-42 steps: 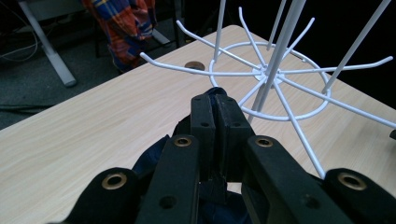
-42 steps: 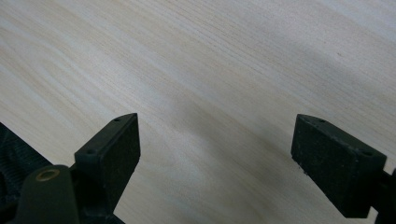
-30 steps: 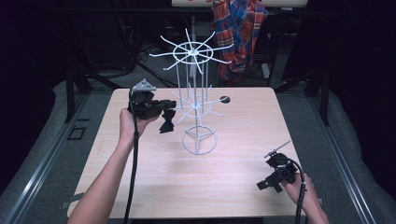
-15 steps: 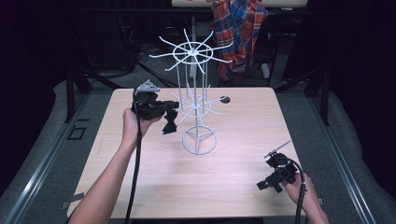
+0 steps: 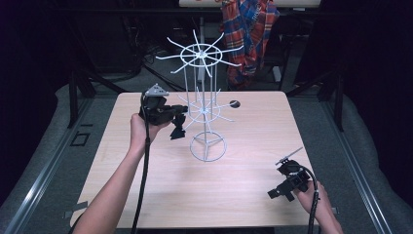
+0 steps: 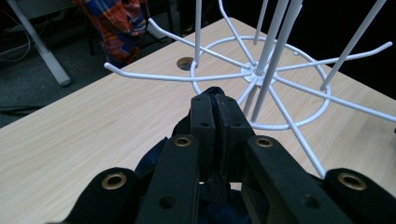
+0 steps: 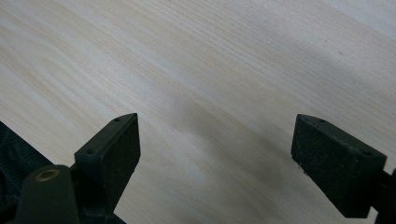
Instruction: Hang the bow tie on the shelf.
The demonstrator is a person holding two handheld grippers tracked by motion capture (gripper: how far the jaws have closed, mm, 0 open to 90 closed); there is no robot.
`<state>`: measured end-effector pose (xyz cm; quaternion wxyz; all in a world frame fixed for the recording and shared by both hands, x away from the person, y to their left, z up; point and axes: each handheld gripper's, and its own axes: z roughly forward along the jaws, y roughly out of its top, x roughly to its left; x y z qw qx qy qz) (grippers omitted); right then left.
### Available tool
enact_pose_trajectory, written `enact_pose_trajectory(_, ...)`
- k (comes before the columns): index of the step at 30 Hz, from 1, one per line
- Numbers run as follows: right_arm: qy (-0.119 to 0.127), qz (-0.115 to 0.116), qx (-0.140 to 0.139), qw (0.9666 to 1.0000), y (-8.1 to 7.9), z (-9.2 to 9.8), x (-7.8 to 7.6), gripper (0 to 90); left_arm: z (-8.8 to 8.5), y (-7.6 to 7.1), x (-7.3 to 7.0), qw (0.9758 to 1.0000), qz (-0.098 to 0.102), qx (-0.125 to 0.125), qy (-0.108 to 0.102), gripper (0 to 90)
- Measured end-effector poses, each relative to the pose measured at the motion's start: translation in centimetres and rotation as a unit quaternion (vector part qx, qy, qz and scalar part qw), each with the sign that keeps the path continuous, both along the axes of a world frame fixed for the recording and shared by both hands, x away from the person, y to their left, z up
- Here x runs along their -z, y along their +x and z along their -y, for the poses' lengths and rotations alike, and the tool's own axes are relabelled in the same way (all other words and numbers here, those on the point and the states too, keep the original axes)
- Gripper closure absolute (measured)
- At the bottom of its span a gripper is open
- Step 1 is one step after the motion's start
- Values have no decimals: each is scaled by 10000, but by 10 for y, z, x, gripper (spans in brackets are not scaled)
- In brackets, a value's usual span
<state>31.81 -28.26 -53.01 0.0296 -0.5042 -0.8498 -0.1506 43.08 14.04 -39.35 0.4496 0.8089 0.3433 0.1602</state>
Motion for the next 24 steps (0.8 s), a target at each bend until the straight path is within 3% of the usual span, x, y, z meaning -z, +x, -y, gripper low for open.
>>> enact_pose_trajectory(18, 36, -1, 27, 10000, 0, 0, 0, 154, 7, 1, -3, 10000, 42, 86, -20, 864)
enact_pose_trajectory(24, 35, 13, 15, 10000, 0, 0, 1, 154, 7, 2, -2, 9998, -62, 159, -95, 863)
